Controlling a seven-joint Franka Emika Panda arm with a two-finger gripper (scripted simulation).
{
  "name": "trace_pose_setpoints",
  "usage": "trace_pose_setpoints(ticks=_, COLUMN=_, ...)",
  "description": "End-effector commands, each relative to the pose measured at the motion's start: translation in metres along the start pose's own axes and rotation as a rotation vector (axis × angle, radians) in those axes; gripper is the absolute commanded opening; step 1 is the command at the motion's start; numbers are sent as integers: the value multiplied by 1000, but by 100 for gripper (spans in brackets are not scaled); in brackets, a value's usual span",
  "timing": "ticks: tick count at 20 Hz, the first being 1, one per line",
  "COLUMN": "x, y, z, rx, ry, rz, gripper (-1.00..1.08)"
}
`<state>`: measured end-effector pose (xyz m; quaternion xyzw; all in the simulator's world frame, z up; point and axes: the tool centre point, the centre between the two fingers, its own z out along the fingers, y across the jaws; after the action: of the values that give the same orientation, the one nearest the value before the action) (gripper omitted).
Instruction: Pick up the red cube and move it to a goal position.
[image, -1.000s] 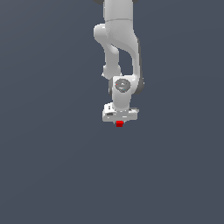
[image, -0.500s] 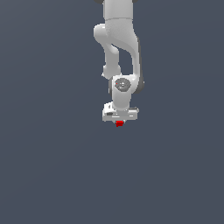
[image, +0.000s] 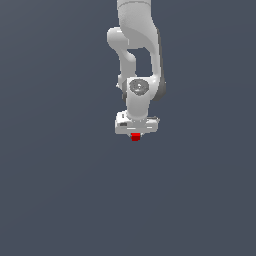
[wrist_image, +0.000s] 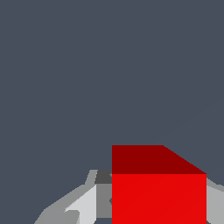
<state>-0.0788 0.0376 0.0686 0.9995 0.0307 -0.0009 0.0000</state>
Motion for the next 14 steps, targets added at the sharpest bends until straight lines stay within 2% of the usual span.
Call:
trace_pose_setpoints(ticks=1, x=2, y=3, z=-20, rx=0, ry=1, rz=0, gripper=-100)
trace_pose_setpoints(ticks=14, x=16, y=23, z=-152, rx=1, ry=1, rz=0, gripper=-100)
